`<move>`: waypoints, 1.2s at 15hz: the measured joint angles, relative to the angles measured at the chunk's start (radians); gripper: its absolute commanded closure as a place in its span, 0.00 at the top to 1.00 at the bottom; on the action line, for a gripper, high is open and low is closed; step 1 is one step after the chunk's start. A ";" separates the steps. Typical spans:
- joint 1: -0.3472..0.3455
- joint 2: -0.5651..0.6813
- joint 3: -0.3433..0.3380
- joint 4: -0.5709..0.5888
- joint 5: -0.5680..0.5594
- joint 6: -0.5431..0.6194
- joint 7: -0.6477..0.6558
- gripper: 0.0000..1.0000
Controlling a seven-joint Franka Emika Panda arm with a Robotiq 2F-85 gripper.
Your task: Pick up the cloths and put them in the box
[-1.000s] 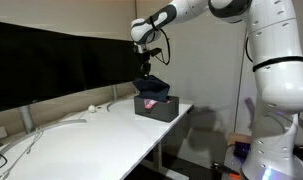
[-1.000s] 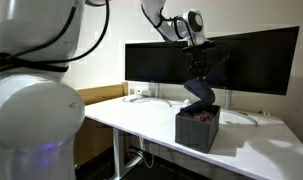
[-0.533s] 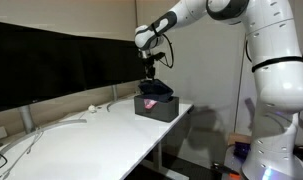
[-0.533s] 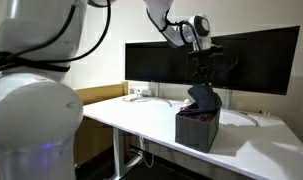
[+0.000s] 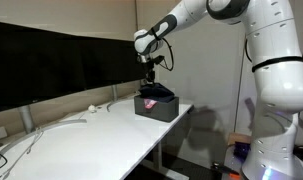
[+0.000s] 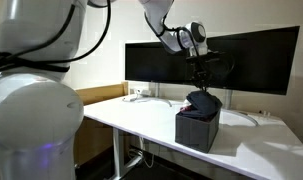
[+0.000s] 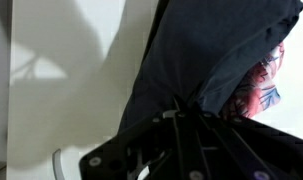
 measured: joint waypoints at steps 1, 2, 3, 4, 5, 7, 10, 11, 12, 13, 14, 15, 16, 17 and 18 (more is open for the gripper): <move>0.000 0.000 0.001 -0.007 -0.002 0.007 0.000 0.04; 0.000 -0.001 0.001 -0.013 -0.003 0.010 0.000 0.04; 0.000 -0.001 0.001 -0.016 -0.003 0.011 0.000 0.04; 0.000 -0.002 0.002 -0.019 -0.003 0.013 0.000 0.04; 0.000 -0.002 0.002 -0.023 -0.001 0.019 0.000 0.04; 0.000 -0.002 0.003 -0.030 0.003 0.029 0.000 0.06; 0.000 -0.001 0.004 -0.029 0.003 0.029 0.000 0.06; 0.000 -0.001 0.004 -0.029 0.003 0.029 0.000 0.03; 0.000 -0.001 0.004 -0.029 0.003 0.029 0.000 0.03; 0.000 -0.001 0.004 -0.029 0.003 0.029 0.000 0.03; 0.000 -0.002 0.005 -0.008 0.003 -0.002 0.000 0.03; 0.000 -0.006 0.007 0.041 0.003 -0.060 -0.005 0.03; 0.001 -0.014 0.011 0.097 0.003 -0.127 -0.018 0.03; 0.002 -0.024 0.014 0.152 0.003 -0.196 -0.032 0.03; 0.003 -0.033 0.017 0.211 0.003 -0.269 -0.047 0.03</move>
